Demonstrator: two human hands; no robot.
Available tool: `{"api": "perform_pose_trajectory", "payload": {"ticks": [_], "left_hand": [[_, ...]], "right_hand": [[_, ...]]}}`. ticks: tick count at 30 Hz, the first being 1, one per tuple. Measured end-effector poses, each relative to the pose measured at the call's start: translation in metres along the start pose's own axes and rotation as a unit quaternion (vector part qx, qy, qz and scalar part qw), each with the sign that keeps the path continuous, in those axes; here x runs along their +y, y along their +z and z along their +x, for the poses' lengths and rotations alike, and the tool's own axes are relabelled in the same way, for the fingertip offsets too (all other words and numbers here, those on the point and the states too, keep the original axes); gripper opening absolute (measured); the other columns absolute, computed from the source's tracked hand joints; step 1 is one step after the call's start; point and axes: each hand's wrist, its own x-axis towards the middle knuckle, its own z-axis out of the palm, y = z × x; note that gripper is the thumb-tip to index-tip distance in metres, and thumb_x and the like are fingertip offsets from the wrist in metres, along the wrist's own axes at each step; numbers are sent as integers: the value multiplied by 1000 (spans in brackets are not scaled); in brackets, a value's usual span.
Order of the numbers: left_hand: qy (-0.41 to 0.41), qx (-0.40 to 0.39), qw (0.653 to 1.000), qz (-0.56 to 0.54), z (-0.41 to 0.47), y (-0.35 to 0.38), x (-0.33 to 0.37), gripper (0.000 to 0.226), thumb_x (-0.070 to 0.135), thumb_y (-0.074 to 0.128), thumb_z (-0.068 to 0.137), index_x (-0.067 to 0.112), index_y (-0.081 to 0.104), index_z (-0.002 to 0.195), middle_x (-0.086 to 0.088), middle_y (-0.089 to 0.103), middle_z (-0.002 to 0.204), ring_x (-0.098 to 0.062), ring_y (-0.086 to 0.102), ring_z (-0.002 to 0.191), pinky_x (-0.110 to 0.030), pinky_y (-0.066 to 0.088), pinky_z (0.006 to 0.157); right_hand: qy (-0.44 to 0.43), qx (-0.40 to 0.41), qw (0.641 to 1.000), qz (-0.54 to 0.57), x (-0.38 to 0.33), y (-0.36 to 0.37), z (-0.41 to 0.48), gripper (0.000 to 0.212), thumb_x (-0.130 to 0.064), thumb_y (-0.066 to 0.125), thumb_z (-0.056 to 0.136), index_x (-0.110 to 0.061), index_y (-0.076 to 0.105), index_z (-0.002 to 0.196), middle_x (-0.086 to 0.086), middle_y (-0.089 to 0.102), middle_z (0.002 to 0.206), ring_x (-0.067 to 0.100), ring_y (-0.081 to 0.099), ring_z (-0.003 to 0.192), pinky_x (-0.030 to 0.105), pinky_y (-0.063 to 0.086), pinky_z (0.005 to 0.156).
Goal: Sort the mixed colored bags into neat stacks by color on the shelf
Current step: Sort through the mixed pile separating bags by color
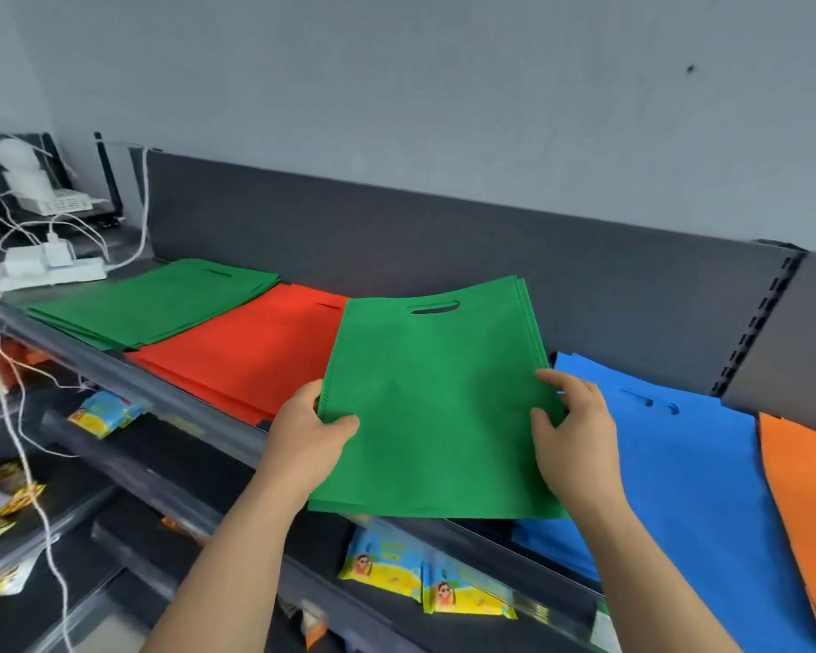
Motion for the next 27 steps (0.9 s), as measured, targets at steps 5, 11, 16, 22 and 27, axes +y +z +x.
{"api": "perform_pose_trajectory", "payload": {"ticks": [5,11,16,22,27], "left_hand": [[-1,26,1000,-10,41,-66,-23,29,5,61,85,28,64,102,10,69,96,-13,66,88,-40,55,81],[12,23,1000,6,100,-170,-51,31,4,62,85,32,62,99,11,69,99,-13,67,90,-40,56,81],[0,36,999,24,151,-244,-66,62,9,66,86,19,41,141,5,53,129,-9,59,93,-26,50,74],[1,51,998,34,202,-296,-80,32,5,70,82,19,61,109,3,68,108,-11,66,86,-30,53,74],[16,53,997,62,240,-322,-91,28,4,69,83,20,62,105,12,65,91,-1,62,77,-18,46,62]], "right_hand": [[-30,-9,999,4,-47,70,9,44,-1,52,90,-19,52,130,-2,47,132,3,42,97,11,34,83],[-26,-3,1000,11,-118,172,8,44,1,53,88,-17,53,129,1,49,130,13,48,113,20,33,91],[-11,-4,1000,19,-166,245,6,44,1,53,88,-16,53,129,1,49,131,15,48,114,20,33,90],[-11,-12,1000,18,-201,306,12,46,5,54,85,-13,54,128,4,50,126,17,49,115,16,31,94],[-15,-31,999,14,-217,344,26,48,5,52,86,-13,52,130,4,49,127,17,47,117,15,29,96]]}}
